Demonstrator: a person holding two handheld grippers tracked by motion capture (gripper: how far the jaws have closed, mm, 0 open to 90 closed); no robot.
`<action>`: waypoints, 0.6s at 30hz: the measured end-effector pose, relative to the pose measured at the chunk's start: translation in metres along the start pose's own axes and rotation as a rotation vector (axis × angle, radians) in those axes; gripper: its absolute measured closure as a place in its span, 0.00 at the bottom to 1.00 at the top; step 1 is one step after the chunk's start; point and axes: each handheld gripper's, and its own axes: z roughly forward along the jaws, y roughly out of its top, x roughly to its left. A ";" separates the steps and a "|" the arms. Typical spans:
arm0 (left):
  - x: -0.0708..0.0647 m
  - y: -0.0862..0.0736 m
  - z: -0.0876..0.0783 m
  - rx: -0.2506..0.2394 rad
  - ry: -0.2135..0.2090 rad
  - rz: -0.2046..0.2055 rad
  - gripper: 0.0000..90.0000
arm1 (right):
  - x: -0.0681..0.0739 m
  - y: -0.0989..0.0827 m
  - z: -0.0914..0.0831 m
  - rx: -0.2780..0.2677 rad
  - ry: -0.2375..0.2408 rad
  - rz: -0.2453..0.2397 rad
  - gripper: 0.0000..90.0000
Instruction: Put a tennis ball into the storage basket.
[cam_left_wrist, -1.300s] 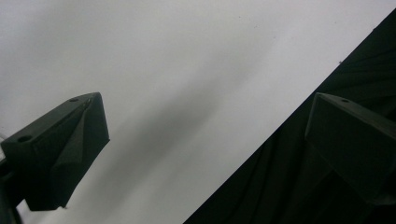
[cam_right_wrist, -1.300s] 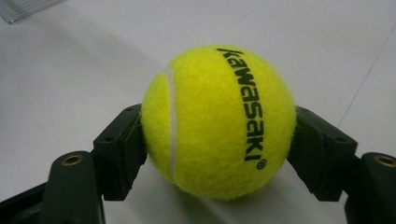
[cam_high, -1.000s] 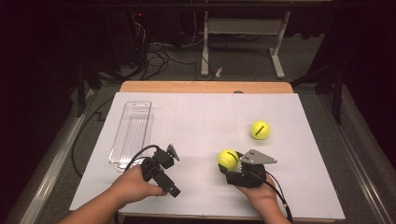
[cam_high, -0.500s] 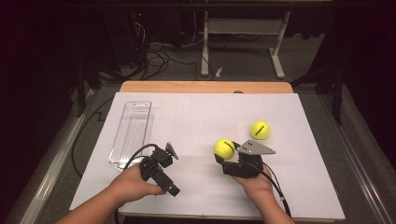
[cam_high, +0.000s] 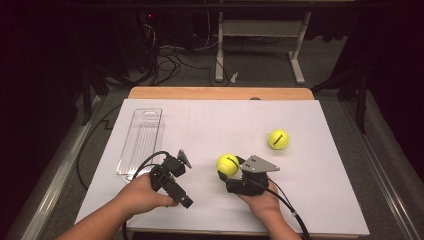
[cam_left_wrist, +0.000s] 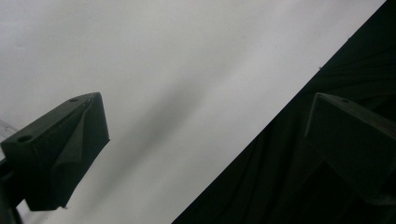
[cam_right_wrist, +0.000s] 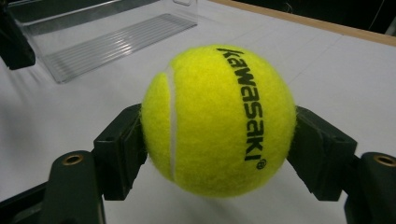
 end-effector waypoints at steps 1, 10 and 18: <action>0.000 0.000 0.000 -0.005 0.000 0.000 0.01 | 0.004 -0.001 0.000 -0.006 0.011 0.004 0.31; 0.003 0.001 -0.003 -0.009 -0.005 -0.007 0.01 | 0.019 0.000 0.002 -0.014 0.048 -0.014 0.31; 0.003 0.002 -0.007 -0.012 -0.006 -0.011 0.01 | 0.027 -0.002 0.005 -0.015 0.073 -0.015 0.31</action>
